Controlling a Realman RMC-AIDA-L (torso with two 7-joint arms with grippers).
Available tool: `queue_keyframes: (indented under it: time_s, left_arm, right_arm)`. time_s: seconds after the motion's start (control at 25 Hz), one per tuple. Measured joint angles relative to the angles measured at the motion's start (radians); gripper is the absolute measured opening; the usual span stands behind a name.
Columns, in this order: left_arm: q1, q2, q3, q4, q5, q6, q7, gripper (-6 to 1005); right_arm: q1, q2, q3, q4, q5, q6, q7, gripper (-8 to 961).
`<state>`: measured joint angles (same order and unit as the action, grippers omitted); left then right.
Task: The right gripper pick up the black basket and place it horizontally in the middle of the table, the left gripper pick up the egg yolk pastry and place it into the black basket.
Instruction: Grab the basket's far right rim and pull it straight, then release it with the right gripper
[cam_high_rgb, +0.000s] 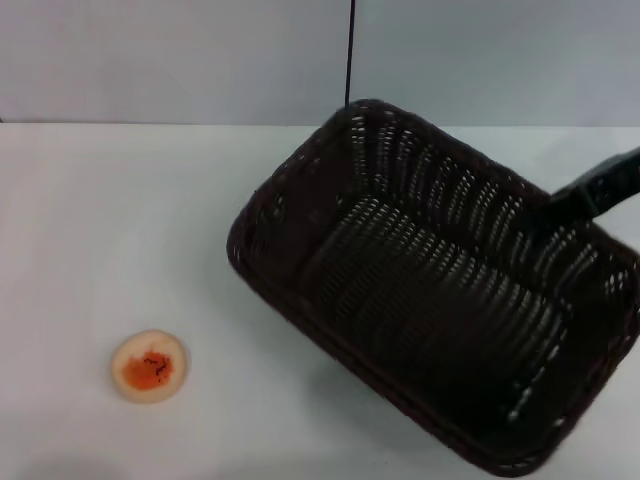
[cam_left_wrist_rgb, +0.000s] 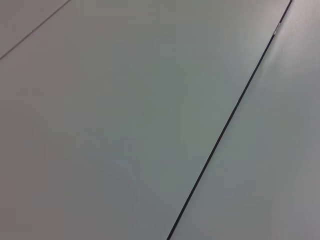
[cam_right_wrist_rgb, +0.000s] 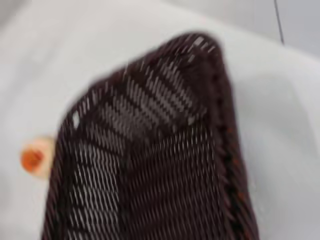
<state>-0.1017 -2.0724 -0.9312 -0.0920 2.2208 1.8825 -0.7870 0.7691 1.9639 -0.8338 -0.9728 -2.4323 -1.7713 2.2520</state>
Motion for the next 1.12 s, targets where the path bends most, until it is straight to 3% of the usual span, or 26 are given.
queue_keyframes:
  time_s: [0.16, 0.2, 0.4, 0.6, 0.84, 1.12]
  left_arm:
    - [-0.001, 0.000, 0.000, 0.000, -0.002, -0.001, -0.001, 626]
    - [-0.002, 0.000, 0.000, 0.000, -0.003, -0.002, -0.001, 626]
    - [-0.005, 0.000, 0.000, 0.000, -0.004, -0.005, -0.001, 625]
    - [-0.008, 0.000, 0.000, 0.000, -0.004, -0.010, -0.002, 624]
    - [-0.009, 0.000, 0.000, -0.003, 0.000, -0.011, -0.002, 623]
    - [-0.009, 0.001, 0.015, -0.011, 0.002, -0.009, 0.006, 621]
  right_arm:
    - [-0.004, -0.025, 0.023, 0.025, 0.062, -0.001, -0.046, 195]
    - [-0.005, -0.040, 0.037, 0.042, 0.094, -0.002, -0.082, 192]
    - [-0.004, -0.067, 0.056, 0.082, 0.155, -0.004, -0.158, 191]
    - [0.005, -0.091, 0.061, 0.143, 0.210, -0.026, -0.379, 191]
    - [0.008, -0.092, 0.057, 0.172, 0.211, -0.028, -0.505, 191]
    - [0.005, -0.074, 0.055, 0.179, 0.212, -0.029, -0.660, 190]
